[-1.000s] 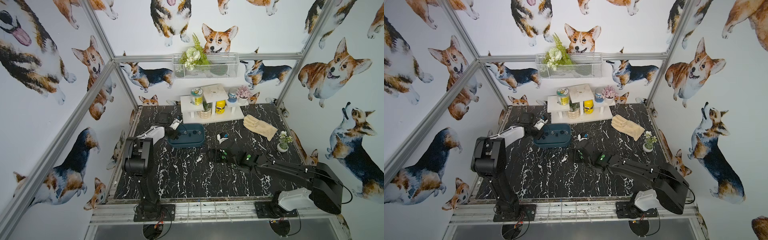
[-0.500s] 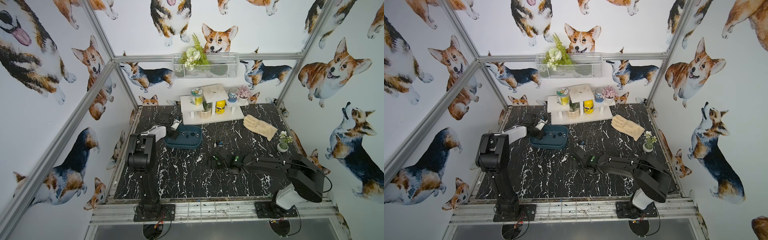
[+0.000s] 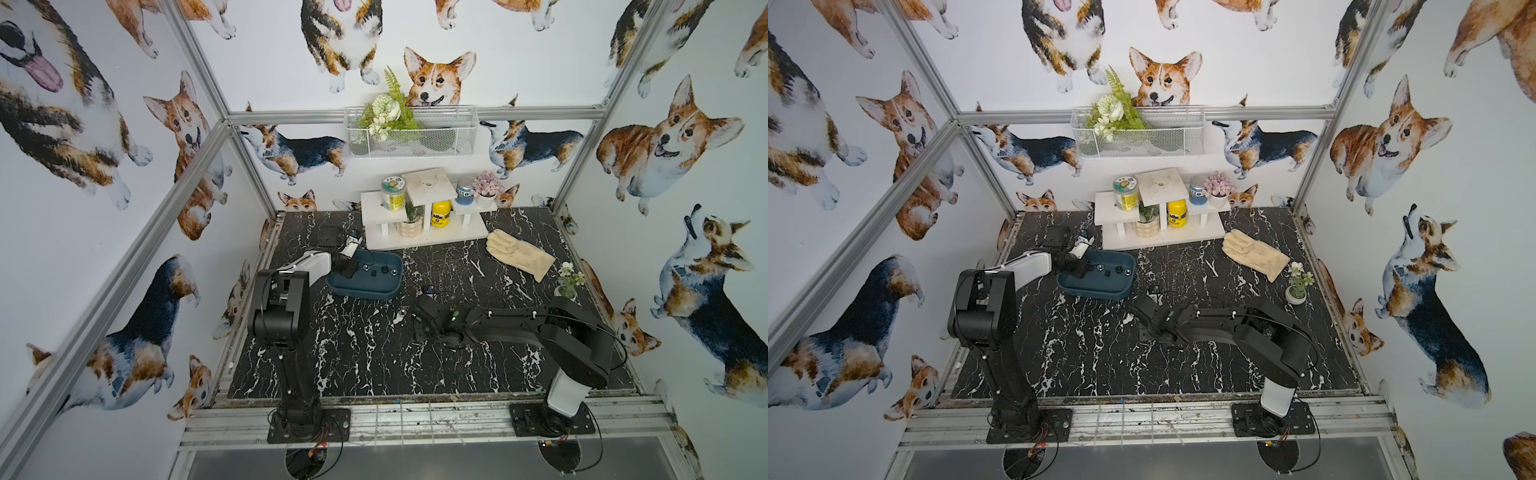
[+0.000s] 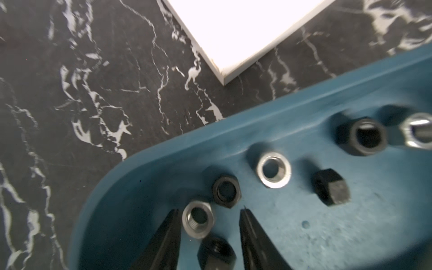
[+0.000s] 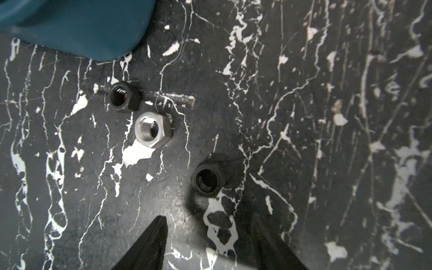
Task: Put the nuts on the desktop into the storage box
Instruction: Place the nut in the storage box.
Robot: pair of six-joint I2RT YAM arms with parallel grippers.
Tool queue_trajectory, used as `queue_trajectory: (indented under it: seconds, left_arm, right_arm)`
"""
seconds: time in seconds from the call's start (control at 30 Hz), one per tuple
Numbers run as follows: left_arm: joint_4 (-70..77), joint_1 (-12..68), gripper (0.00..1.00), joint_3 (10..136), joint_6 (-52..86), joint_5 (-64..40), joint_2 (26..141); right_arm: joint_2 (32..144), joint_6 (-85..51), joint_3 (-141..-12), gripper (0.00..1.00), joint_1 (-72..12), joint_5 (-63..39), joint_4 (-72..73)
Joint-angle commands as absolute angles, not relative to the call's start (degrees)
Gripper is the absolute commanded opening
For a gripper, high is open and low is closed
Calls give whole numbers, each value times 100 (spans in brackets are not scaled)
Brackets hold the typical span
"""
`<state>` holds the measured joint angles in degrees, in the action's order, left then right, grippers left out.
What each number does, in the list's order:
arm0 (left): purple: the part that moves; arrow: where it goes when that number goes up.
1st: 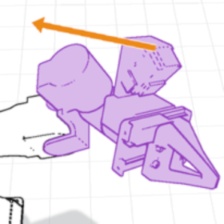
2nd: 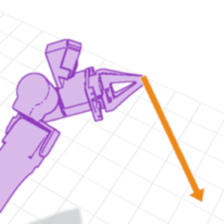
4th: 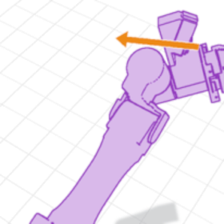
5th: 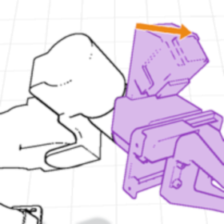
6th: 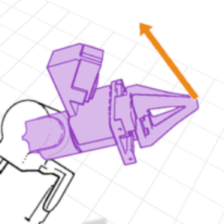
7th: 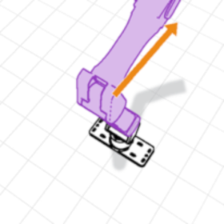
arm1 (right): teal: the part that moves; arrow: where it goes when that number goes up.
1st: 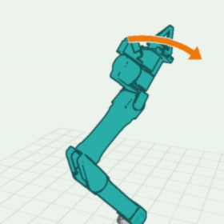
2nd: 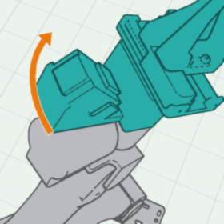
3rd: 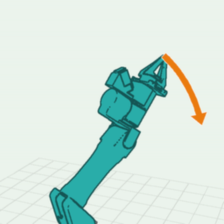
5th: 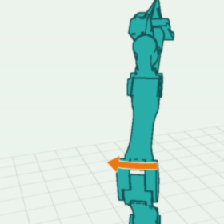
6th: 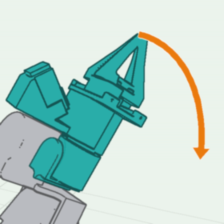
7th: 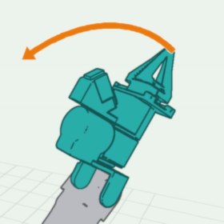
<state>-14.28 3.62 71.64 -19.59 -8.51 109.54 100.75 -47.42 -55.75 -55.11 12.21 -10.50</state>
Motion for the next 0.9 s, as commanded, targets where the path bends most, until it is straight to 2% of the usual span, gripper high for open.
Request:
queue_trajectory:
  seconds: [0.0,0.33,0.57,0.7,0.87]
  left_arm:
    - [-1380,351,50,7036,-1900,-1129,10664]
    - [-1782,352,54,6639,-1959,-1583,9301]
    - [-2084,346,57,6390,-2148,-1807,8520]
    - [-2342,343,59,6356,-2232,-2011,8249]
    - [-2381,325,61,6146,-2371,-2328,7896]
  right_arm:
    - [10224,-4686,-5730,58,-5520,1408,-1165]
    - [10561,-4820,-5909,40,-5528,1744,-1611]
    - [10678,-4882,-6104,35,-5528,2053,-1951]
    - [10714,-4878,-6203,29,-5528,2106,-2054]
    - [10736,-4843,-6231,32,-5528,2131,-1998]
